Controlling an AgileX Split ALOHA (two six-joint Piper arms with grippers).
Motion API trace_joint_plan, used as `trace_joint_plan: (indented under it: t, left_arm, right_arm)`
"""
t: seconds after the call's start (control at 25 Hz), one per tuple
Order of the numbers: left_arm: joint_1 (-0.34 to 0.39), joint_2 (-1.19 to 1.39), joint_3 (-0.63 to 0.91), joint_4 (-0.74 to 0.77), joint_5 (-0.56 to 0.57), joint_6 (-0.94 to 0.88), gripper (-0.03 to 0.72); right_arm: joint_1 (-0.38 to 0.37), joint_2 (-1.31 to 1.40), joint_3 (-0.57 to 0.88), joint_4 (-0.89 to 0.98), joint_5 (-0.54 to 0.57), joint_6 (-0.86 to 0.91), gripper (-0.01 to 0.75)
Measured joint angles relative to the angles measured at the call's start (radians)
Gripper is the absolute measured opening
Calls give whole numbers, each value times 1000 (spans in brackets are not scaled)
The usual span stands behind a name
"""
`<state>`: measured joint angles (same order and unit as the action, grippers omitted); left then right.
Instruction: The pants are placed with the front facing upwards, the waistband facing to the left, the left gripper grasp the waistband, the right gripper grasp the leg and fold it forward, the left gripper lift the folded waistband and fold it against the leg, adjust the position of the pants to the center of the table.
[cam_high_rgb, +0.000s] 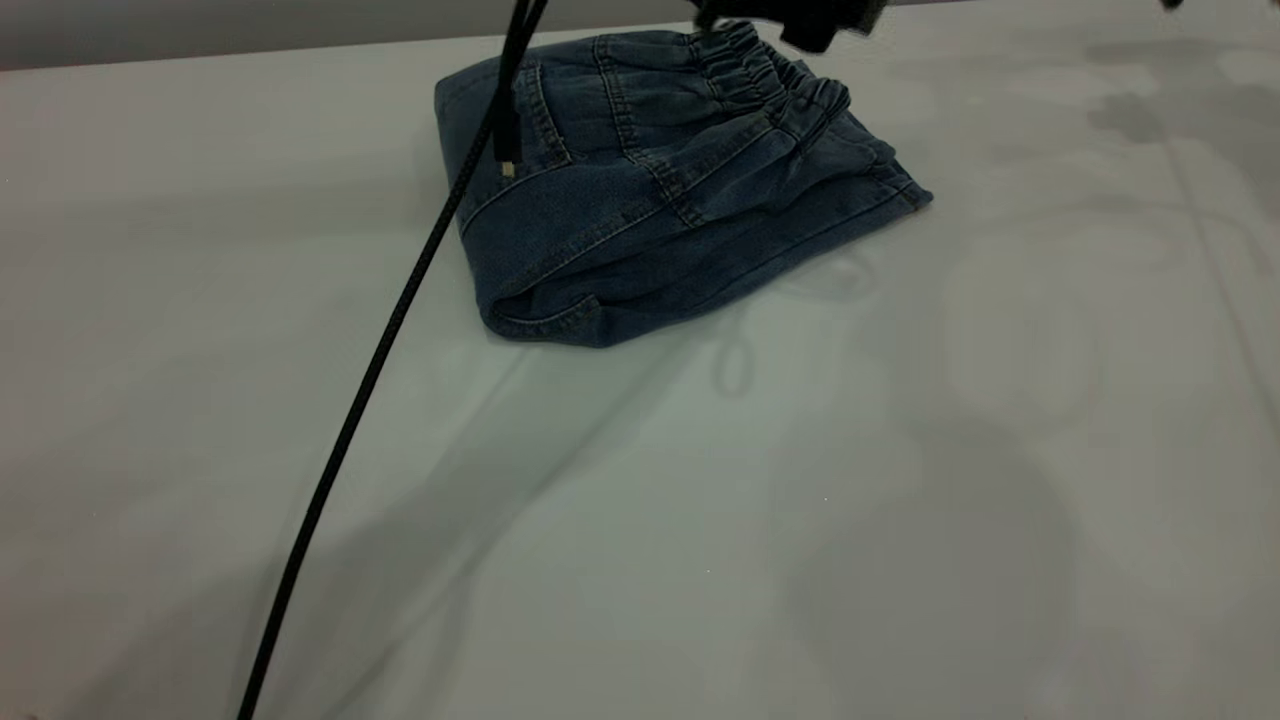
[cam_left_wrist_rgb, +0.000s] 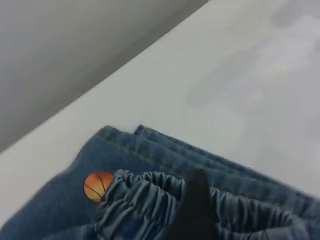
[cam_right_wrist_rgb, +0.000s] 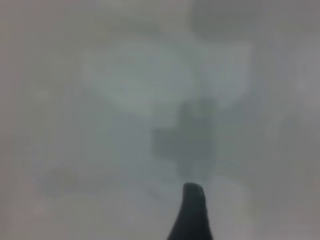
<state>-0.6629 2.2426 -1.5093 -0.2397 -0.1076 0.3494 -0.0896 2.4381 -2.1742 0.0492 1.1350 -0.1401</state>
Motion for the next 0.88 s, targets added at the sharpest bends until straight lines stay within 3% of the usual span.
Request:
trace_joint_plan:
  t: [0.12, 0.28, 0.52, 0.72, 0.88]
  left_arm:
    - [27, -48, -49, -26, 130, -25, 562]
    - [65, -63, -155, -10, 400, -49, 562]
    - [114, -61, -293, 143, 704, -193, 562]
    - [119, -17, -324, 240, 800, -302, 562]
    - [124, 55, -359, 252, 806, -315, 562]
  right_arm:
    - [0, -41, -65, 0, 62, 0, 510]
    - [0, -87, -177, 35, 90, 7, 510]
    - [0, -203, -234, 113, 90, 5, 510]
    - [0, -283, -233, 168, 90, 0, 510]
    - [0, -327, -233, 196, 90, -1, 510]
